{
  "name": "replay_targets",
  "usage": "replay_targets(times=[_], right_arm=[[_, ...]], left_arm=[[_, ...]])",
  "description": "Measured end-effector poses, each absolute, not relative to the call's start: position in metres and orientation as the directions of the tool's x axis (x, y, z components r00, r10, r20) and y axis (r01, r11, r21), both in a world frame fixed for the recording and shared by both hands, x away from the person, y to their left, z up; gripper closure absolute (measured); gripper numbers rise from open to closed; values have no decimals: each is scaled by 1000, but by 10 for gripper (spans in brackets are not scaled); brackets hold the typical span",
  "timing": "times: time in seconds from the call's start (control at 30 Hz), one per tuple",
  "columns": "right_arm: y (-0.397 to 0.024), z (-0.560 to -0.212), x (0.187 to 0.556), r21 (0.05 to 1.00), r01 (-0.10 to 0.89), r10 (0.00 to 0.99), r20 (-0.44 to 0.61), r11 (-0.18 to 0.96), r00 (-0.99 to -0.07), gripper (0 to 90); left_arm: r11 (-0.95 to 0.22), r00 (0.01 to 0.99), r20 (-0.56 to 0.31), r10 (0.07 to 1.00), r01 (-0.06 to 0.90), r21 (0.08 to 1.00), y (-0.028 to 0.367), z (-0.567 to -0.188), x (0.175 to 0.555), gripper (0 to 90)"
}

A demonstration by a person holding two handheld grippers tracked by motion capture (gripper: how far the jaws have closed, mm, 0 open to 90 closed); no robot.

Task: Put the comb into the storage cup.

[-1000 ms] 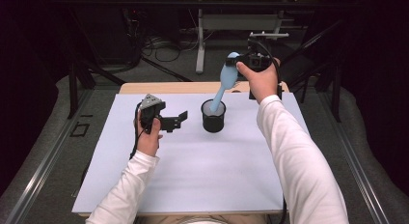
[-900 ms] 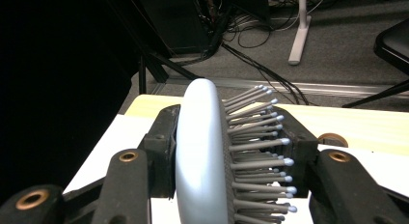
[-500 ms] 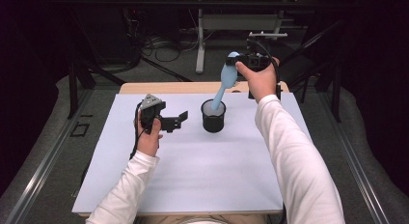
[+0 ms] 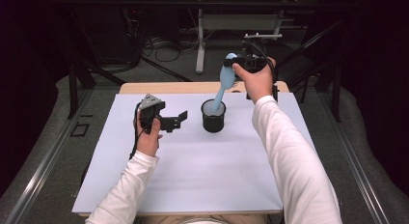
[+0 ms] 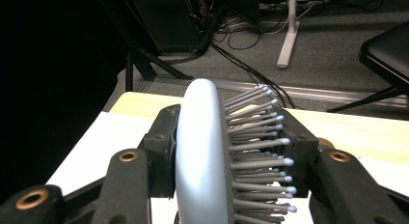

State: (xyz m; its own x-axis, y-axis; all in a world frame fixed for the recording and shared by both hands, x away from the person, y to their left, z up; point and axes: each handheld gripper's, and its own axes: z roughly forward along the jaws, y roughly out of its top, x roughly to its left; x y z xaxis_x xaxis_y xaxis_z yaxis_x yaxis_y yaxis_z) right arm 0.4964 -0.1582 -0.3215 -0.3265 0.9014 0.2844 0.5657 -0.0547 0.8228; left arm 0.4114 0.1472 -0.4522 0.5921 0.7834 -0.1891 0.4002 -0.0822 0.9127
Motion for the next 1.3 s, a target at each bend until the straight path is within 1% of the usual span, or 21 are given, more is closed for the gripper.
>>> replay_targets(times=[0.3,0.93,1.3], right_arm=[[-147,-330,498,824,566,905,249,-12,-344,502],[-143,-350,497,817,576,910,243,-4,-337,501],[-137,-360,498,814,580,911,217,29,-350,500]], left_arm=[[-79,592,-191,783,399,914,148,-452,411,5],[-79,594,-192,781,400,913,148,-451,410,5],[-90,600,-193,776,409,908,145,-453,412,5]])
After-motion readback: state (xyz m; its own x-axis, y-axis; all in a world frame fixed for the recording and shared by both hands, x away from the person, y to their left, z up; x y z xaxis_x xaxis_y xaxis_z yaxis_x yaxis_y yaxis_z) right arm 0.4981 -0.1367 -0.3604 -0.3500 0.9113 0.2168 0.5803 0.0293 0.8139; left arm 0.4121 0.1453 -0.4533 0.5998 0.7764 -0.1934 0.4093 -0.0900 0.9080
